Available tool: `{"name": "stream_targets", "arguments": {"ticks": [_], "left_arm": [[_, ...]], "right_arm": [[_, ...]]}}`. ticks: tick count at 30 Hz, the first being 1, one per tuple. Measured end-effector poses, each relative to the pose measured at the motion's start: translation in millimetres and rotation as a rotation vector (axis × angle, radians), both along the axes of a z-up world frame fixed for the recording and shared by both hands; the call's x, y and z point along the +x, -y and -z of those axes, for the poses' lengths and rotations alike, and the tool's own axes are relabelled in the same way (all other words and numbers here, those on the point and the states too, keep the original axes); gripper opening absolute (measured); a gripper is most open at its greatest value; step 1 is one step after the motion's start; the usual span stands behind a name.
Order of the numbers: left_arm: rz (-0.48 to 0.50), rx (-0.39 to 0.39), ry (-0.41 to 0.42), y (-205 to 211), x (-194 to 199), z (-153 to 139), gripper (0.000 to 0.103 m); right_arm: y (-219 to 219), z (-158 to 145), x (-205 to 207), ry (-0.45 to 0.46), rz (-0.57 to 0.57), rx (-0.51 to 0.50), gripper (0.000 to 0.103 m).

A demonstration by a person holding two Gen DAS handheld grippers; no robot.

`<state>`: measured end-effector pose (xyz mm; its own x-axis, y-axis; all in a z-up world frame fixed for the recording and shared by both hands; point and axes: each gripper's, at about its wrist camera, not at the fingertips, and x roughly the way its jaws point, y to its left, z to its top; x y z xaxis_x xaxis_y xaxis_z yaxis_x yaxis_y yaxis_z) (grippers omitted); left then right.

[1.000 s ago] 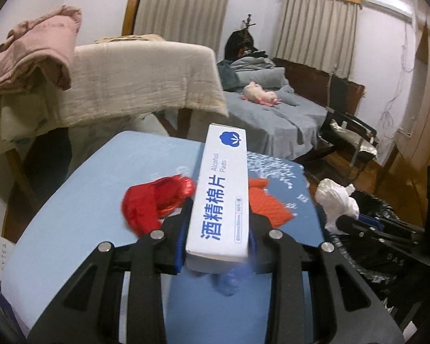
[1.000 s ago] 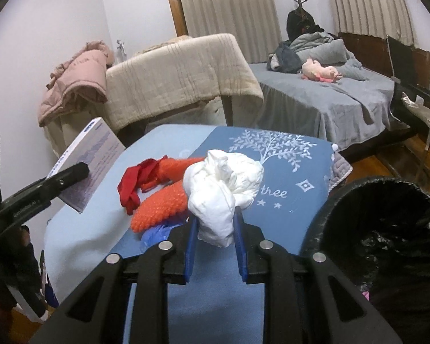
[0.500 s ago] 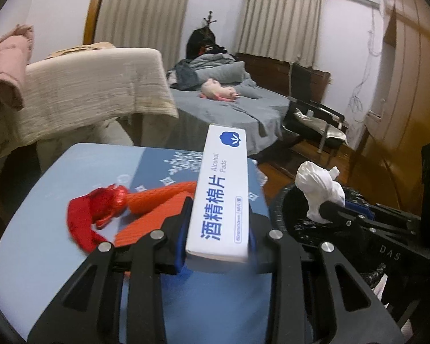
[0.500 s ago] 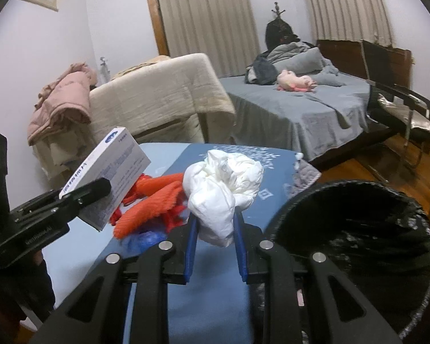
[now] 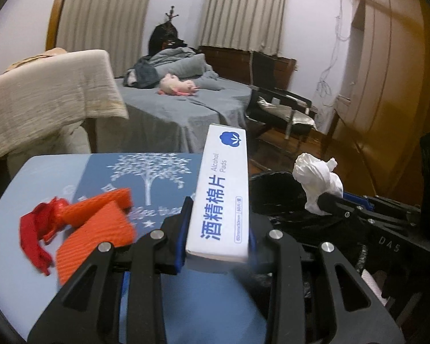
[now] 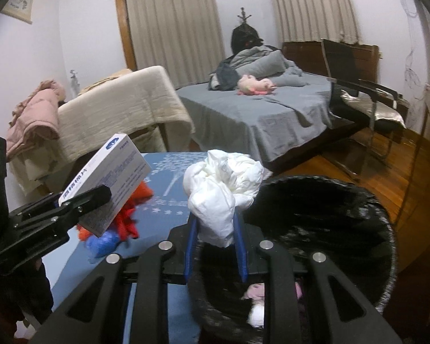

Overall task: Collect trash
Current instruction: 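Carry the white box with the left tool while the right tool carries the white bag over the bin, then open both tools over the black bin to drop the box and bag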

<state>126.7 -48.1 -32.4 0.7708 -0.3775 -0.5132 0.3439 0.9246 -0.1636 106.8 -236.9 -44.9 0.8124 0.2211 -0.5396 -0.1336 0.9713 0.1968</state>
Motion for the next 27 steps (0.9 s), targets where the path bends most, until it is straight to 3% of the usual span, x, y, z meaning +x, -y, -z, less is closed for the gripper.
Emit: {"name": "stream_targets", "arguments": {"ticks": [16, 17, 20, 23, 27], "left_arm": [[0.194, -0.014, -0.029, 92, 29, 16, 0.033], [0.214, -0.022, -0.039, 98, 32, 18, 0.034], [0.231, -0.027, -0.050, 107, 39, 22, 0.056], [0.231, -0.029, -0.042, 107, 37, 24, 0.063], [0.205, -0.017, -0.025, 96, 33, 22, 0.074]], "right_arm": [[78, 25, -7, -0.051, 0.160, -0.021, 0.025], [82, 27, -7, -0.056, 0.170, -0.022, 0.027], [91, 31, -6, -0.067, 0.194, -0.028, 0.035], [98, 32, -8, -0.065, 0.212, -0.032, 0.045], [102, 32, -12, -0.054, 0.234, -0.035, 0.071]]}}
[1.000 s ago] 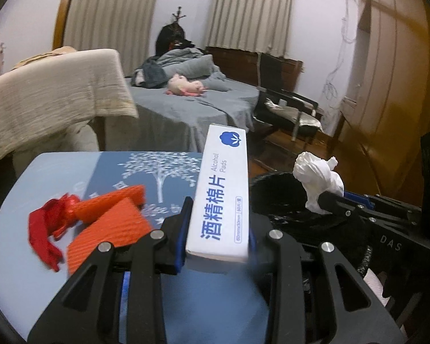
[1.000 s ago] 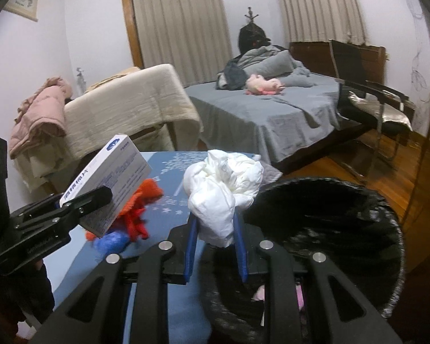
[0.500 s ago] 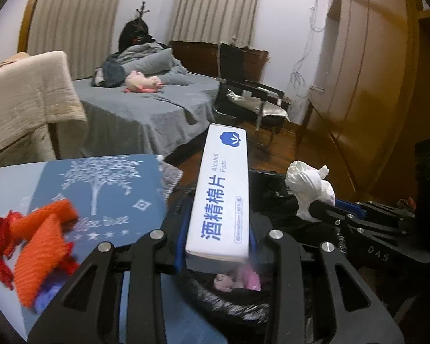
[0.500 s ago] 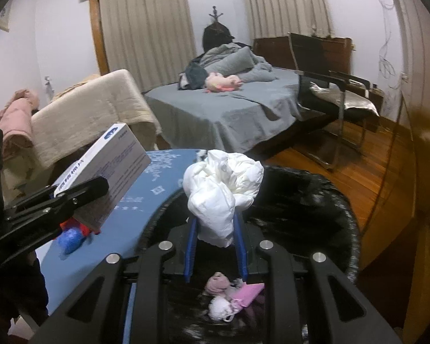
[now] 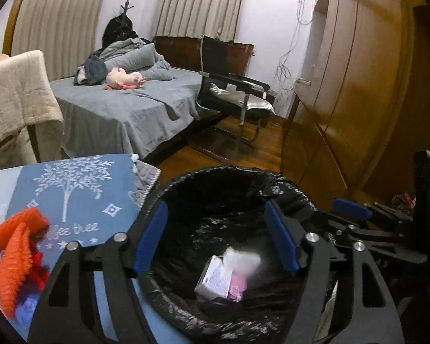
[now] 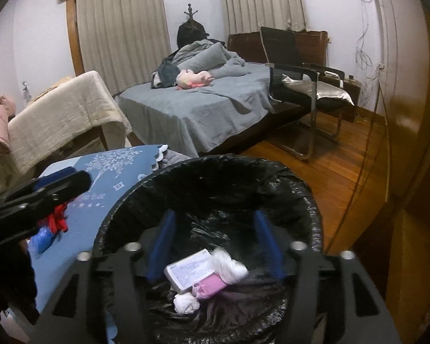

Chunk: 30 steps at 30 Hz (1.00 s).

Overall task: Collect trash
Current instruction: 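Open both tools over the black bin to drop the box and bag, then move both open tools back over the pile on the table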

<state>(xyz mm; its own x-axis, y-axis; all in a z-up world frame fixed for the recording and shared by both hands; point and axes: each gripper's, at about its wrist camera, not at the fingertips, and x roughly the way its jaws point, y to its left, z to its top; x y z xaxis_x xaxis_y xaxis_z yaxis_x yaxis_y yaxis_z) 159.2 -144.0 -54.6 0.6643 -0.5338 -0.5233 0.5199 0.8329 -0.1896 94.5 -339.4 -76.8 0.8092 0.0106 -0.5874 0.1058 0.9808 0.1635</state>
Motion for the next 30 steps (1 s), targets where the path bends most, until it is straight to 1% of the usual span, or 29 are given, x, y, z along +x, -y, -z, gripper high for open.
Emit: {"name": "stream_targets", "arguments": {"ticks": [1, 3, 6, 9, 16, 26, 30], "left_arm": [[-0.011, 0.006, 0.008, -5, -1, -1, 0.076], [-0.039, 0.023, 0.025, -15, -4, -5, 0.083], [-0.087, 0.044, 0.042, -35, -9, -9, 0.087], [-0.139, 0.051, 0.048, -55, -14, -12, 0.090], [-0.253, 0.079, 0.068, -106, -28, -15, 0.091], [-0.393, 0.098, 0.067, -169, -39, -15, 0.091], [-0.447, 0.105, 0.052, -195, -41, -10, 0.091]], "right_arm": [[-1, -1, -1, 0.006, 0.005, 0.000, 0.079], [-3, -3, -2, 0.016, 0.006, -0.002, 0.085], [-11, -5, -2, 0.028, -0.003, -0.004, 0.095], [-23, -8, 2, 0.035, -0.024, -0.003, 0.097], [-61, -10, 15, 0.034, -0.088, 0.015, 0.097], [-122, -14, 36, 0.045, -0.197, 0.010, 0.097], [-145, -12, 44, 0.043, -0.234, 0.010, 0.097]]}}
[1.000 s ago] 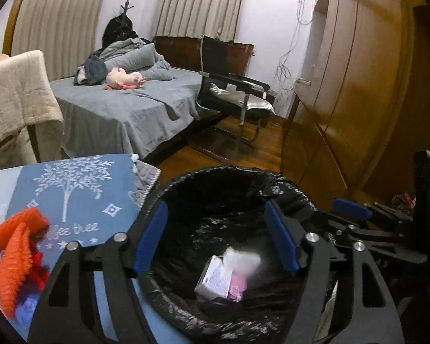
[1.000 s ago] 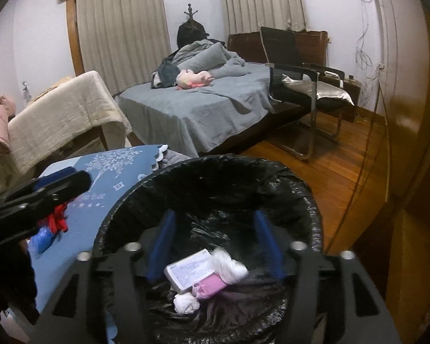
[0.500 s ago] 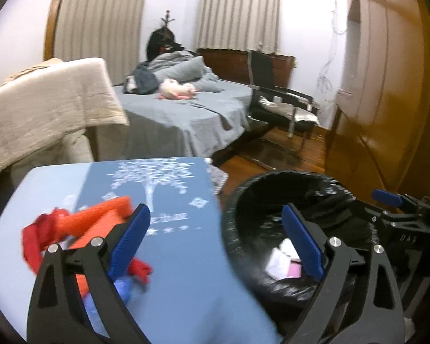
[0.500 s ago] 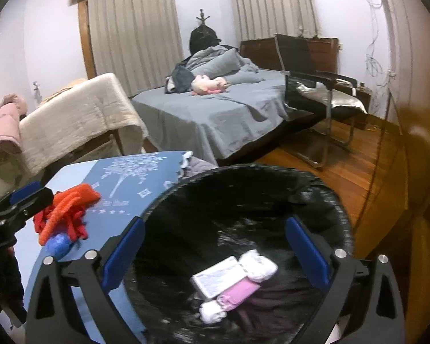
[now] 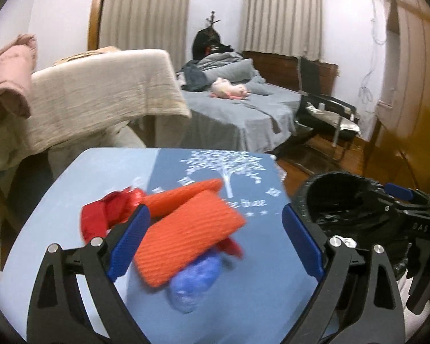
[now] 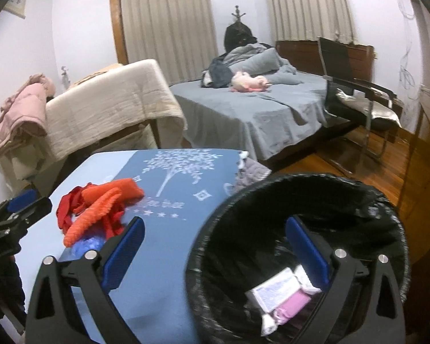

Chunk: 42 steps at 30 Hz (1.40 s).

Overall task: Collect trash
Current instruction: 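Move both open tools back over the pile on the table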

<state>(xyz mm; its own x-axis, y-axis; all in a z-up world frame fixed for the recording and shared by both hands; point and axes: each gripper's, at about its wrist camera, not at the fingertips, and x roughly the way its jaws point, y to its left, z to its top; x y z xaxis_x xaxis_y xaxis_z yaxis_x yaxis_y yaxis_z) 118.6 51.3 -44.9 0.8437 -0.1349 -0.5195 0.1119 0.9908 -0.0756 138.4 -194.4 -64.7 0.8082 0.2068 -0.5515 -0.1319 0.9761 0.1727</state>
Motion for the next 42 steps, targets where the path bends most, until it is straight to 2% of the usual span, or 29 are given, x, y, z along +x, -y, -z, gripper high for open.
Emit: {"name": "stream_targets", "arguments": {"ticks": [18, 29, 34, 36, 42], "left_arm": [[-0.173, 0.040, -0.031, -80, -4, 27, 0.091], [-0.261, 0.048, -0.079, -118, 14, 45, 0.090], [-0.278, 0.042, -0.117, -130, 30, 59, 0.090], [-0.282, 0.033, -0.137, -135, 37, 65, 0.083], [-0.282, 0.010, -0.192, -145, 56, 82, 0.079]], "right_arm": [[-82, 21, 26, -0.036, -0.145, -0.016, 0.097], [-128, 31, 51, -0.069, -0.230, -0.012, 0.096], [-146, 38, 62, -0.099, -0.263, -0.032, 0.093], [-151, 41, 66, -0.110, -0.276, -0.033, 0.092], [-162, 49, 74, -0.143, -0.312, -0.035, 0.086]]}}
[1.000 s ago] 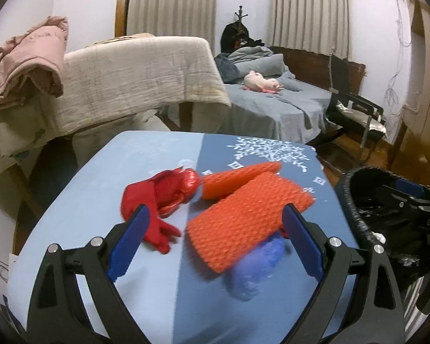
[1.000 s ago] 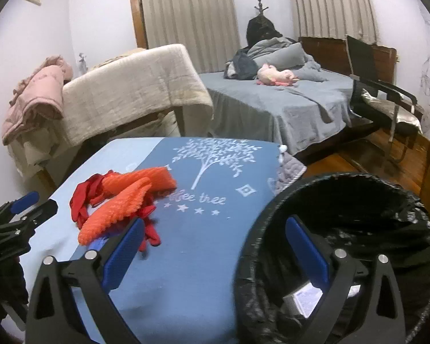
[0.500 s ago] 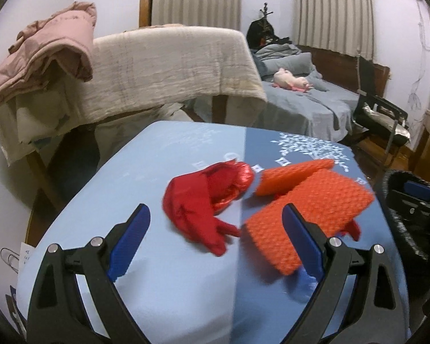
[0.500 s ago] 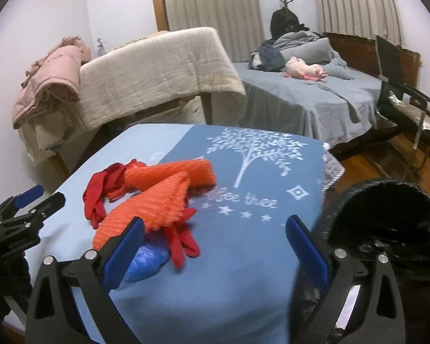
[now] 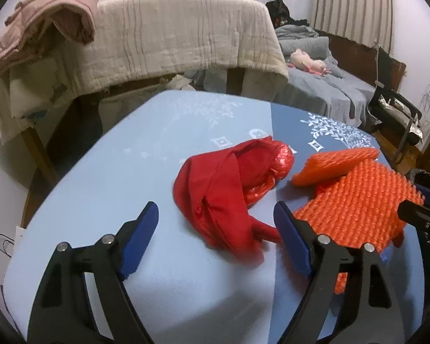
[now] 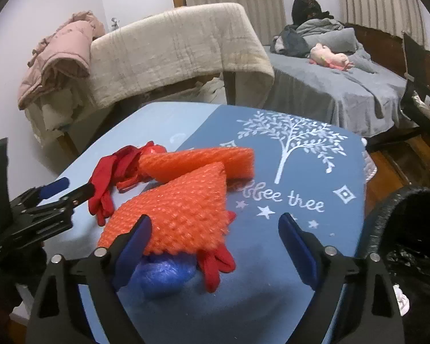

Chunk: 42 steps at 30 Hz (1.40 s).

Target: Collect trash

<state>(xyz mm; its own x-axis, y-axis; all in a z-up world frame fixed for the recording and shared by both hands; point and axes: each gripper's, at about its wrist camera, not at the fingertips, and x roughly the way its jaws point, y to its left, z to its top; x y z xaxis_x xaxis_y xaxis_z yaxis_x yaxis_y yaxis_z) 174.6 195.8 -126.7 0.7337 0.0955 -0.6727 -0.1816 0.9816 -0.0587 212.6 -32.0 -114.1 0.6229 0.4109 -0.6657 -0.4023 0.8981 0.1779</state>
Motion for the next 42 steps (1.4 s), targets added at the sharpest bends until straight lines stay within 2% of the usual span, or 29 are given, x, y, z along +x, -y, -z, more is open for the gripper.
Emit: {"name": "stream_targets", "arguments": {"ticks": [2, 4, 7, 8, 12, 16, 19, 28, 31, 34, 35, 36, 37, 42], "left_arm": [[0.001, -0.007, -0.019, -1, 6, 6, 0.078], [0.008, -0.026, -0.046, -2, 13, 12, 0.071], [0.026, -0.062, -0.087, -2, 20, 19, 0.052], [0.030, -0.070, -0.095, -2, 21, 21, 0.044], [0.043, -0.086, -0.103, -4, 22, 23, 0.022], [0.038, -0.083, -0.083, -2, 17, 20, 0.010], [0.036, -0.088, -0.064, -1, 10, 14, 0.007], [0.044, -0.085, -0.001, 7, -17, -12, 0.006], [0.047, -0.087, -0.005, 8, -23, -12, 0.007], [0.046, -0.082, -0.025, 7, -20, -8, 0.012], [0.043, -0.083, -0.033, 6, -18, -7, 0.022], [0.037, -0.081, -0.036, 5, -17, -6, 0.038], [0.028, -0.076, -0.035, 4, -15, -5, 0.045], [0.014, -0.066, -0.055, 0, 0, 3, 0.063]], "right_arm": [[-4, 3, 2, -0.009, -0.009, -0.005, 0.084], [-7, 5, 4, -0.021, -0.023, -0.009, 0.076], [-12, 7, 4, -0.040, -0.062, -0.002, 0.065], [-14, 8, 3, -0.043, -0.078, -0.002, 0.057], [-19, 7, -1, -0.039, -0.120, -0.004, 0.038], [-19, 3, -5, -0.031, -0.144, 0.004, 0.025], [-19, -2, -9, -0.017, -0.153, 0.016, 0.023], [-12, -22, -17, 0.022, -0.163, 0.063, 0.023], [-10, -19, -14, 0.008, -0.148, 0.063, 0.023], [-8, -14, -12, -0.012, -0.134, 0.065, 0.023], [-7, -14, -12, -0.013, -0.131, 0.063, 0.023], [-7, -13, -12, -0.014, -0.129, 0.061, 0.023], [-7, -13, -11, -0.015, -0.127, 0.059, 0.023], [-8, -10, -10, -0.020, -0.125, 0.057, 0.023]]}}
